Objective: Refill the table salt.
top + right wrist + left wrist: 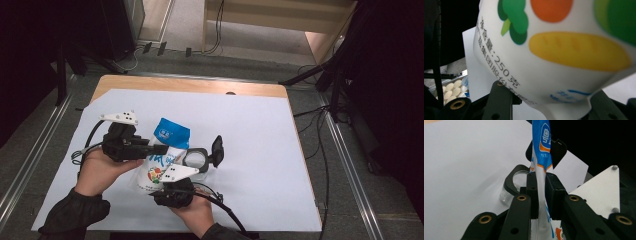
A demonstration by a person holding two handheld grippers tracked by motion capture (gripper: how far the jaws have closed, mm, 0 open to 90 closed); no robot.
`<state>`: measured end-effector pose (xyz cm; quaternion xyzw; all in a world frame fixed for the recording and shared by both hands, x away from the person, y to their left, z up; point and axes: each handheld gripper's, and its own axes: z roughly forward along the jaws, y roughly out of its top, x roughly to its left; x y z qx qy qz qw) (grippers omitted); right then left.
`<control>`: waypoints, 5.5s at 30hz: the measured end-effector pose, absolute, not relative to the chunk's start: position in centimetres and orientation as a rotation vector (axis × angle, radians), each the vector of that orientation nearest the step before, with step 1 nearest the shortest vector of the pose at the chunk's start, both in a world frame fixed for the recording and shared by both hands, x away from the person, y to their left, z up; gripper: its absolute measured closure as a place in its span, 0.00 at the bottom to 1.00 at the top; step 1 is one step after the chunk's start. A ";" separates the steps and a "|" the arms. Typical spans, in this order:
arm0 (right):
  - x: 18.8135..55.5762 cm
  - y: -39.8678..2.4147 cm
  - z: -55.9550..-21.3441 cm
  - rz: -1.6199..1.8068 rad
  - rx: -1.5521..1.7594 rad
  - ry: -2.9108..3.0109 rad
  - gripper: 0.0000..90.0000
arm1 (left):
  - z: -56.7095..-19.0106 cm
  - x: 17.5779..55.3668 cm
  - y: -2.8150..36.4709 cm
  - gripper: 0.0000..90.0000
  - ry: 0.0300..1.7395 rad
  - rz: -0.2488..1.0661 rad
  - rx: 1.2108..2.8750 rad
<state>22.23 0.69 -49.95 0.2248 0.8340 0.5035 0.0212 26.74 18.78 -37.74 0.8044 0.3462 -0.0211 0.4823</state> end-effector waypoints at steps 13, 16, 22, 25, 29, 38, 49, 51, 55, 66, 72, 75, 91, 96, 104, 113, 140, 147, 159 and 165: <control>21.4 0.8 -49.6 1.569 0.709 2.593 0.55 | -38.1 26.8 17.3 0.99 0.889 -0.015 1.998; 21.4 0.7 -49.7 1.557 0.727 2.599 0.56 | -38.4 27.0 16.8 0.99 0.880 -0.017 2.013; 21.4 0.4 -49.9 1.586 0.753 2.603 0.58 | -38.8 27.3 16.3 0.96 0.849 -0.043 2.013; 21.4 0.2 -49.8 1.597 0.757 2.602 0.57 | -38.9 27.4 16.1 0.97 0.843 -0.050 2.015; 21.2 0.2 -49.9 1.598 0.765 2.616 0.55 | -39.1 27.6 15.7 0.98 0.845 -0.066 2.039; 21.3 -0.2 -50.3 1.633 0.803 2.629 0.61 | -39.9 28.2 15.0 0.96 0.852 -0.094 2.057; 21.5 -0.5 -50.4 1.674 0.849 2.642 0.65 | -40.5 29.0 14.6 0.95 0.863 -0.121 2.076; 21.5 -0.4 -50.4 1.681 0.854 2.644 0.65 | -40.6 29.1 14.5 0.95 0.864 -0.129 2.079; 21.7 -0.5 -50.5 1.728 0.885 2.649 0.66 | -40.7 29.2 14.4 0.93 0.869 -0.131 2.092; 22.0 -0.9 -50.8 1.805 0.954 2.636 0.67 | -40.9 29.3 14.6 0.87 0.872 -0.160 2.103; 22.1 -1.1 -50.8 1.806 0.955 2.626 0.67 | -40.4 29.1 15.1 0.87 0.873 -0.167 2.108; 22.0 -1.0 -50.6 1.798 0.929 2.631 0.67 | -40.2 28.9 15.3 0.88 0.876 -0.165 2.115; 22.0 -0.3 -50.4 1.763 0.901 2.662 0.66 | -40.5 28.6 14.7 0.96 0.904 -0.117 2.124; 22.1 -0.5 -50.3 1.809 0.937 2.651 0.70 | -40.6 28.7 14.8 0.94 0.906 -0.125 2.114; 22.3 -0.7 -50.1 1.849 0.961 2.637 0.71 | -40.5 28.7 15.1 0.90 0.908 -0.145 2.098; 22.5 -0.7 -50.2 1.899 0.979 2.633 0.71 | -40.0 28.5 15.8 0.90 0.915 -0.139 2.083; 22.5 -0.4 -49.7 1.880 0.960 2.645 0.72 | -39.8 28.0 15.5 0.94 0.936 -0.067 2.087; 22.7 -0.7 -49.7 1.903 0.982 2.631 0.72 | -39.7 28.1 15.7 0.93 0.931 -0.084 2.077; 22.6 -0.7 -49.7 1.918 0.976 2.631 0.72 | -39.5 27.8 15.5 0.95 0.922 -0.063 2.093; 22.6 -0.6 -49.6 1.912 0.969 2.635 0.72 | -39.5 27.8 15.4 0.98 0.923 -0.057 2.095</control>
